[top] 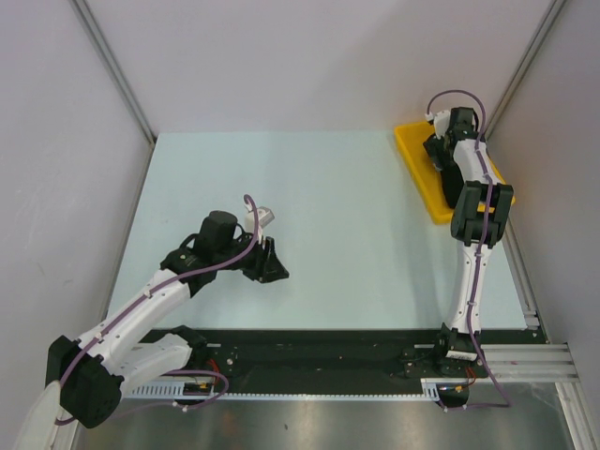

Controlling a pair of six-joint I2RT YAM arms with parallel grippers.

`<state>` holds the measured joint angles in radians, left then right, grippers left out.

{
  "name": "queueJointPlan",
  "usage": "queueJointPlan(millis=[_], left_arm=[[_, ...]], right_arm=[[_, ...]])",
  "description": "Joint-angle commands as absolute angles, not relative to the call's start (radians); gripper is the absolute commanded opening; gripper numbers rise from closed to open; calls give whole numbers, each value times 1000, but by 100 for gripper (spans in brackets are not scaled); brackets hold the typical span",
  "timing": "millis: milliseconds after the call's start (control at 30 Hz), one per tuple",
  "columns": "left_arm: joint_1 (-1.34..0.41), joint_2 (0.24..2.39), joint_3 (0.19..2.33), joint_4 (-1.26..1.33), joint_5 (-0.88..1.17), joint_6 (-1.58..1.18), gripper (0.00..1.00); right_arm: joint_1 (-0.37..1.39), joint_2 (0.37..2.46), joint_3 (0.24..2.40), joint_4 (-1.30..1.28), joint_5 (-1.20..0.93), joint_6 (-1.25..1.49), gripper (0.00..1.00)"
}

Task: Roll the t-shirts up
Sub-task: Place the T-shirt in the bin.

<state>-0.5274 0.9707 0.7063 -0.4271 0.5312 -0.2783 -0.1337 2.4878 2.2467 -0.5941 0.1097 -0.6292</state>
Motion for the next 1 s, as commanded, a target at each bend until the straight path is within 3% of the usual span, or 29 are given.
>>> queueJointPlan(millis=[0,967], left_arm=[[-518,959,701,-399,558,-252,50],[-518,925,703,-399,554,-253,52]], right_arm=[[-135,2459,2269,-529,175,-620,100],[-94,2284,2148,-471,207,-523,100]])
